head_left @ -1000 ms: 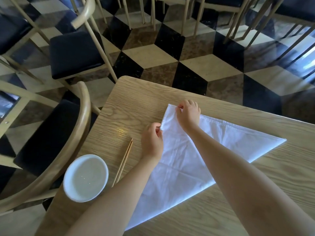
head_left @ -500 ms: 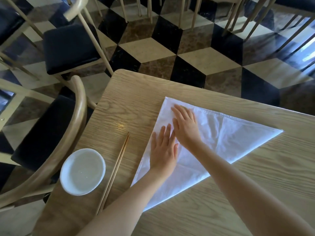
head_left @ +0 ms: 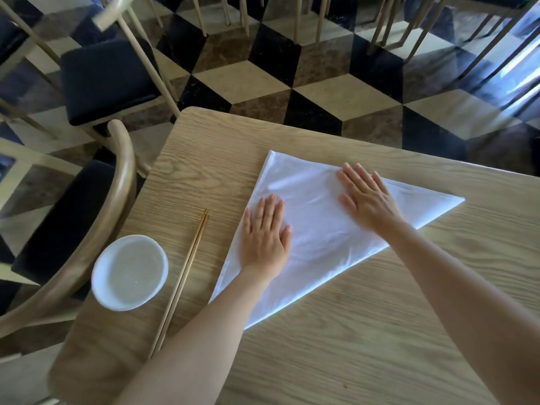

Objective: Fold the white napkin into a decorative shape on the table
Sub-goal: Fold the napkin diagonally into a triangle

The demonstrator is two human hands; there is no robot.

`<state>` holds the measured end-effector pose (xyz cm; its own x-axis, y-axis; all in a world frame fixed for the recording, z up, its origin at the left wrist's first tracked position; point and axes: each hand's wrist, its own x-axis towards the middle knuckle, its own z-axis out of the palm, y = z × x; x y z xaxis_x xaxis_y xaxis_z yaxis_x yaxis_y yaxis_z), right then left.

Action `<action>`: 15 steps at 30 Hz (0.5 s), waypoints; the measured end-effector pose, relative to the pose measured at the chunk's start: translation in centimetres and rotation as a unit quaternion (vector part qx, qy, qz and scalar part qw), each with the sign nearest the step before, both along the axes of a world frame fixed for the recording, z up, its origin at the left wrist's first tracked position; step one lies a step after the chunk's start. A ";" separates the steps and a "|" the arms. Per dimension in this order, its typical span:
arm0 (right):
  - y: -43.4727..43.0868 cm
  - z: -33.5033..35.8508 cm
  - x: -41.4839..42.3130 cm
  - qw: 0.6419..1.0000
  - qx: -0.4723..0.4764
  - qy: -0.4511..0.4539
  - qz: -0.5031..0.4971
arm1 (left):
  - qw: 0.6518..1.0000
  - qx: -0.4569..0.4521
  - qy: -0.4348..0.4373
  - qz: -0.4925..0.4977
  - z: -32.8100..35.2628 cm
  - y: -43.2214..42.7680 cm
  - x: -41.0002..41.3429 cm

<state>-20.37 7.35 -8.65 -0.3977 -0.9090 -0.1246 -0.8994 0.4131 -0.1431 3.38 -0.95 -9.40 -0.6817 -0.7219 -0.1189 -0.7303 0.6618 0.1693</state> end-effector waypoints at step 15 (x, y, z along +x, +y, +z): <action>5.4 -0.6 11.1 0.998 -0.023 -0.007 0.061 | 0.999 -0.007 0.008 0.051 0.4 6.9 6.5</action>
